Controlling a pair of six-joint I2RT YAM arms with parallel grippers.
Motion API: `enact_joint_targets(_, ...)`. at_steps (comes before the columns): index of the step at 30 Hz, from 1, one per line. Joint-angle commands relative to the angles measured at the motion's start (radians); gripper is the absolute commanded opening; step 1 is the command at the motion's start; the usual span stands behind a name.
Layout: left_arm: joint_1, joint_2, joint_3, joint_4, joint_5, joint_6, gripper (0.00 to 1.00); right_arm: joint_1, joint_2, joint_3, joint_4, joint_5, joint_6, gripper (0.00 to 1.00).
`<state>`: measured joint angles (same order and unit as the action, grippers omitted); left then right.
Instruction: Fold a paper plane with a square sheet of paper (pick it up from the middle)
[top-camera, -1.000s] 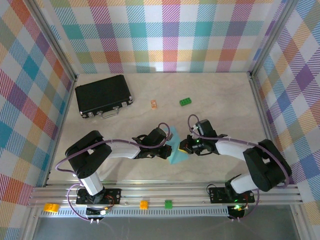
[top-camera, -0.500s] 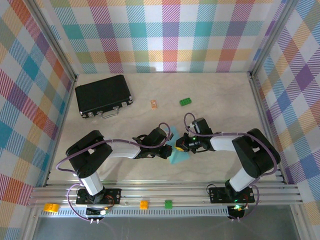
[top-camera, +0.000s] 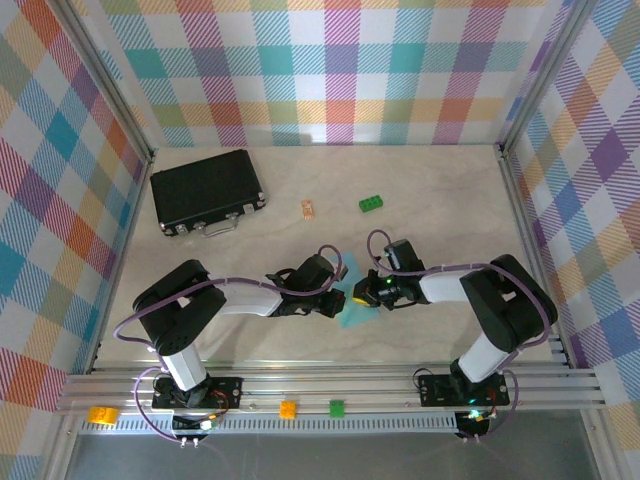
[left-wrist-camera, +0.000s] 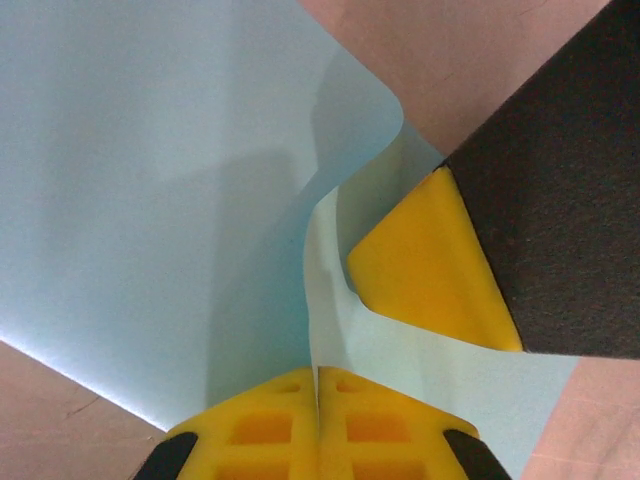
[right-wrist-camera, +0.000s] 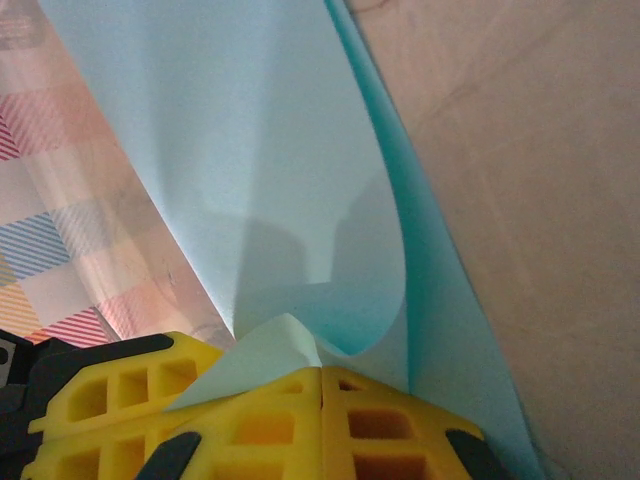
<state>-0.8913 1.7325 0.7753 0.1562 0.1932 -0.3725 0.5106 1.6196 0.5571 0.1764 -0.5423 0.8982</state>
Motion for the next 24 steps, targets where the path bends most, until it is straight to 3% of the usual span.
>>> enact_joint_targets(1,0.009,0.051,-0.009,-0.120,-0.003,0.027,0.00,0.002,-0.045,0.041,-0.048,0.019,-0.038,0.00)
enact_joint_targets(14,0.008,0.049,-0.006,-0.134,-0.003,0.037,0.00,-0.017,0.019,0.031,-0.077,0.148,-0.102,0.00)
enact_joint_targets(24,0.009,0.056,-0.011,-0.149,-0.006,0.048,0.00,-0.064,-0.028,0.052,-0.057,0.073,-0.111,0.00)
